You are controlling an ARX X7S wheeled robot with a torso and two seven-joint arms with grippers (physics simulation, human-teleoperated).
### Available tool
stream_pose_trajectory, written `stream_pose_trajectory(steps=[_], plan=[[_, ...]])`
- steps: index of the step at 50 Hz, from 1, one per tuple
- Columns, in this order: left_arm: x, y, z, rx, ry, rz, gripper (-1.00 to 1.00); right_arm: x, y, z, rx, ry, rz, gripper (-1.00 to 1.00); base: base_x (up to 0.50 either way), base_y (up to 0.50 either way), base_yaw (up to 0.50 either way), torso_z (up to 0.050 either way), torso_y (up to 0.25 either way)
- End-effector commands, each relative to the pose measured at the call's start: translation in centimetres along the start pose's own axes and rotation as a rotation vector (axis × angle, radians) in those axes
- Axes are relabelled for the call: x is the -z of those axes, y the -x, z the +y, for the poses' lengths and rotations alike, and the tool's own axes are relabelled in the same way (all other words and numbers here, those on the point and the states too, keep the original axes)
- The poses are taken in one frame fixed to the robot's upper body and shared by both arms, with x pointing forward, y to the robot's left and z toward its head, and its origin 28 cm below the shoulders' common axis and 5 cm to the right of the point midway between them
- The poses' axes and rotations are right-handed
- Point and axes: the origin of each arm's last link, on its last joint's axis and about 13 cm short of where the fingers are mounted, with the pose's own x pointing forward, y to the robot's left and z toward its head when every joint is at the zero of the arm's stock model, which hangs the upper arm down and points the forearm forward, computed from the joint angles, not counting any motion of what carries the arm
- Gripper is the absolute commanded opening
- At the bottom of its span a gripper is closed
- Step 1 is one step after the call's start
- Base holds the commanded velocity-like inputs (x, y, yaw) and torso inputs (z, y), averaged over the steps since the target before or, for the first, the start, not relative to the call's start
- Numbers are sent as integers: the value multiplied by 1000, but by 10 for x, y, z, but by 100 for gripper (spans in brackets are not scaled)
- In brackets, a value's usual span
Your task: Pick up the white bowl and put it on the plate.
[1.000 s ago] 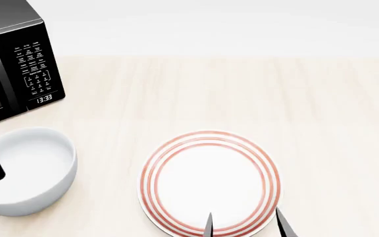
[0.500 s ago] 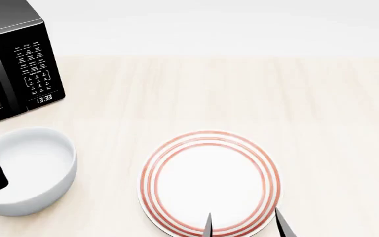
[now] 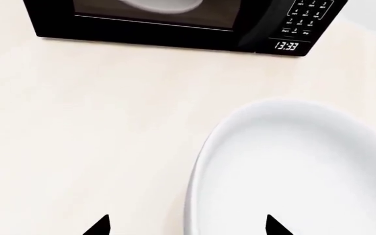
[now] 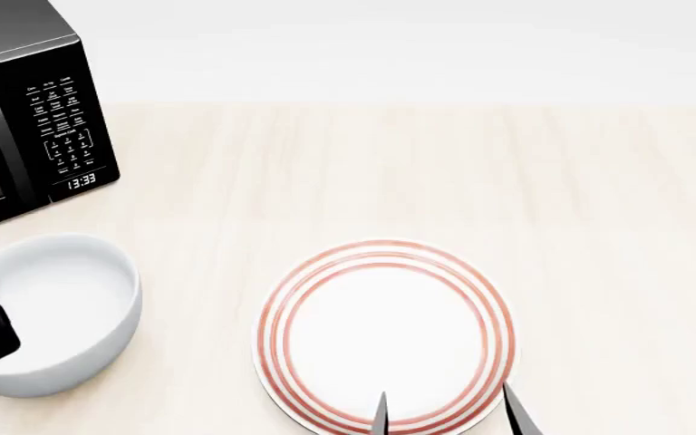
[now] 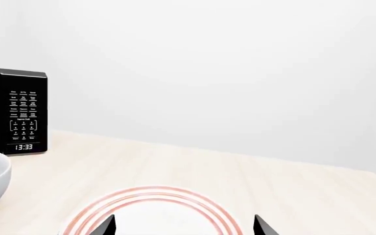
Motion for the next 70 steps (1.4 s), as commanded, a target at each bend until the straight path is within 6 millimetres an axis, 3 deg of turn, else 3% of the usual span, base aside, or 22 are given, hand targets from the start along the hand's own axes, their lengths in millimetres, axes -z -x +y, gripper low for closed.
stream_pose_trajectory(steps=[1, 42, 43, 70], plan=[[3, -3, 1, -5, 5, 6, 100, 1, 0, 0, -1, 1, 1, 100, 0, 0, 0, 0, 0], [9, -8, -3, -1, -11, 18, 100, 1, -1, 0, -7, 1, 1, 100, 0, 0, 0, 0, 0], [9, -8, -3, 0, -11, 19, -100, 1, -1, 1, -7, 1, 1, 100, 0, 0, 0, 0, 0], [9, -7, -1, 4, 47, 8, -100, 2, 0, 2, -11, 4, 3, 100, 0, 0, 0, 0, 0]])
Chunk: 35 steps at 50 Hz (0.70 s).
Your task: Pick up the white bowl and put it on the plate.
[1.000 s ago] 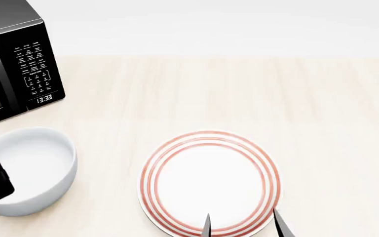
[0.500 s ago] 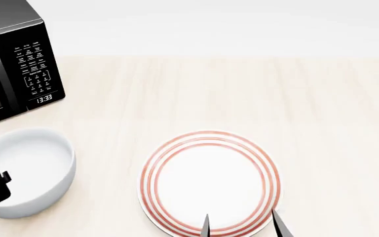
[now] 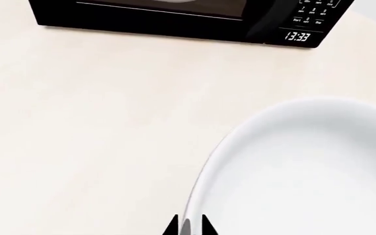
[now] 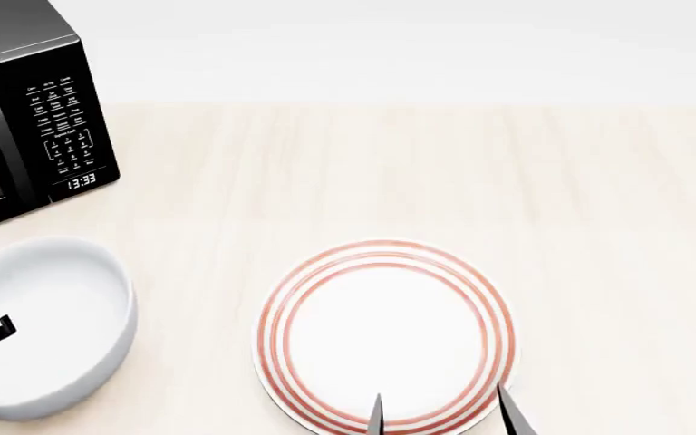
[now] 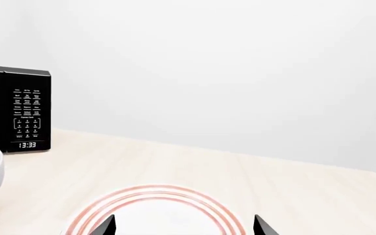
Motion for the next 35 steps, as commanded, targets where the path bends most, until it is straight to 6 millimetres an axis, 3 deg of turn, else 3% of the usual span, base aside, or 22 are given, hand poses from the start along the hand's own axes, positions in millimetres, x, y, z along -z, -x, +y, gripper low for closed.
stream_pose_trajectory(steps=[1, 13, 35], plan=[[0, 1, -1, 28, 63, -5, -100, 1, 0, 0, -1, 2, 1, 100, 0, 0, 0, 0, 0], [-7, 7, -3, 1, 109, -28, -100, 1, 1, 0, 0, 1, 2, 100, 0, 0, 0, 0, 0], [-41, 34, -29, 138, 158, -95, -100, 1, 0, 0, -1, 0, 3, 100, 0, 0, 0, 0, 1]])
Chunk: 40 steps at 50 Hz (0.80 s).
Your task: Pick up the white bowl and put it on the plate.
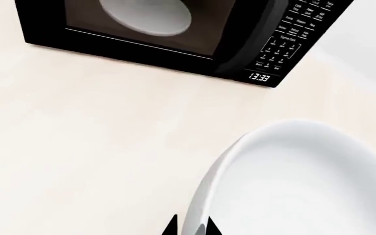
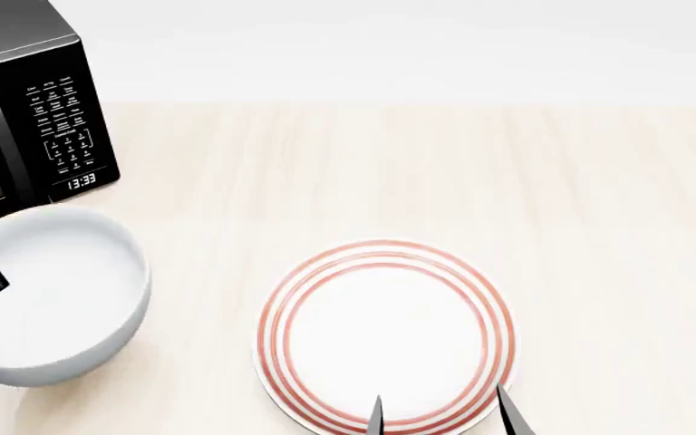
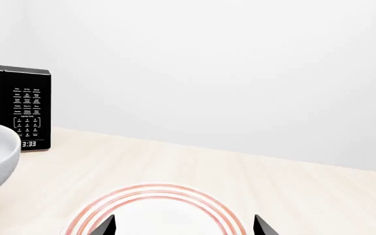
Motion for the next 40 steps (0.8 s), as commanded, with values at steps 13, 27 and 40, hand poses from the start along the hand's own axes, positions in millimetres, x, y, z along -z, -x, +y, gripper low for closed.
stream_pose_trajectory(steps=[13, 27, 40], plan=[[-23, 22, -49, 180, -27, -35, -100, 1, -1, 1, -3, -1, 4, 100, 0, 0, 0, 0, 1], [-24, 29, -90, 280, -52, -18, -100, 1, 0, 1, -4, -2, 3, 100, 0, 0, 0, 0, 0], [-14, 31, -115, 339, -69, 9, -100, 1, 0, 1, -5, -2, 4, 100, 0, 0, 0, 0, 1]])
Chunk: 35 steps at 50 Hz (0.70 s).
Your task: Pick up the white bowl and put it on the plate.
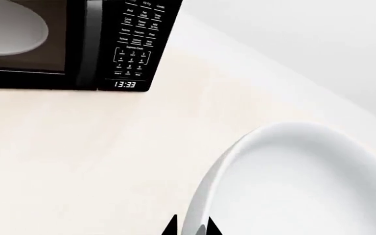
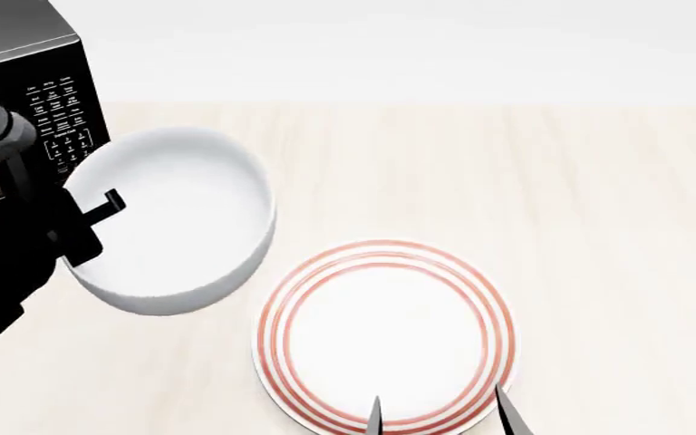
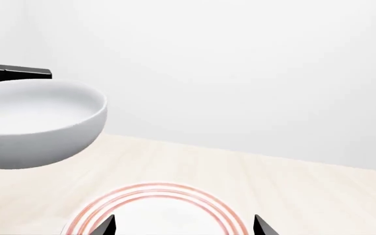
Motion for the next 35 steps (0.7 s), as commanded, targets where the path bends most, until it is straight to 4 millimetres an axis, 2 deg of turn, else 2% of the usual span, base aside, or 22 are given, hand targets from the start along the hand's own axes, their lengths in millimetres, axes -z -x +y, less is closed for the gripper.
stream_pose_trajectory(steps=[1, 11, 35], plan=[[1, -4, -28, 73, 2, 6, -100, 1, 0, 1, -3, 0, 3, 100, 0, 0, 0, 0, 0], [6, -10, -51, 122, -31, 36, -100, 1, 0, 0, 0, -1, 3, 100, 0, 0, 0, 0, 1], [31, -14, -86, 237, -83, 115, -100, 3, -1, -1, 2, 5, 10, 100, 0, 0, 0, 0, 0]])
